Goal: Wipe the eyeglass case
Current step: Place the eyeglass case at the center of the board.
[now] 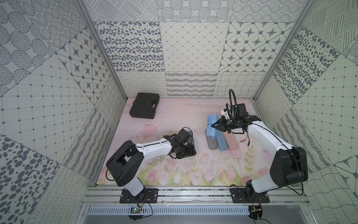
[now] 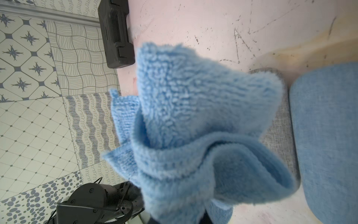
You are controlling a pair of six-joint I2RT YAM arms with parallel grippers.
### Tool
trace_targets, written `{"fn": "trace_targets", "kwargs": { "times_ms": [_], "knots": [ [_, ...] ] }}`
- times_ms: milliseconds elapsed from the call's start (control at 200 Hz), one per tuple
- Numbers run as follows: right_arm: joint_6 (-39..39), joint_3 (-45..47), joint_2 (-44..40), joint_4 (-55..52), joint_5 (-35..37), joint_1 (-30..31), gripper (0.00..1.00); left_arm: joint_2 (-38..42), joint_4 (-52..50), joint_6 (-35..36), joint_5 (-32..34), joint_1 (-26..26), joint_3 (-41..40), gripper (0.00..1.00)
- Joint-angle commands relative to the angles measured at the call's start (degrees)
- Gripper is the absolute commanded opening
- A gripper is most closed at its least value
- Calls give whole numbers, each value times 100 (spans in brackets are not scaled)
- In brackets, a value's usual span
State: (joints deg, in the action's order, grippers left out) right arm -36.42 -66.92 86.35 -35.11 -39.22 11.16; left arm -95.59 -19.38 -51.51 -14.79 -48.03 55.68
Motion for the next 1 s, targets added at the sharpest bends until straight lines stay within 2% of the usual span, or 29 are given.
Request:
{"fn": "trace_targets", "kwargs": {
  "times_ms": [0, 210, 485, 660, 791, 996],
  "knots": [
    [218, 121, -225, 123, 117, -124, 0, -687, -1147, -74, 587, -262, 870, 28],
    [394, 413, -273, 167, 275, -254, 0, -1265, -1390, -338, 461, -278, 1417, 31],
    [462, 537, -301, 207, 284, -307, 0, -1917, -1842, -26, 560, -315, 2285, 42],
    [501, 562, -262, 240, 267, -351, 0, -1998, -1780, -99, 505, -338, 2302, 51],
    [503, 549, -209, 294, 205, -377, 0, -1992, -1797, -123, 518, -375, 2350, 53],
    [510, 513, -136, 320, 146, -395, 0, -1938, -1704, -166, 551, -384, 2385, 67]
  ]
}}
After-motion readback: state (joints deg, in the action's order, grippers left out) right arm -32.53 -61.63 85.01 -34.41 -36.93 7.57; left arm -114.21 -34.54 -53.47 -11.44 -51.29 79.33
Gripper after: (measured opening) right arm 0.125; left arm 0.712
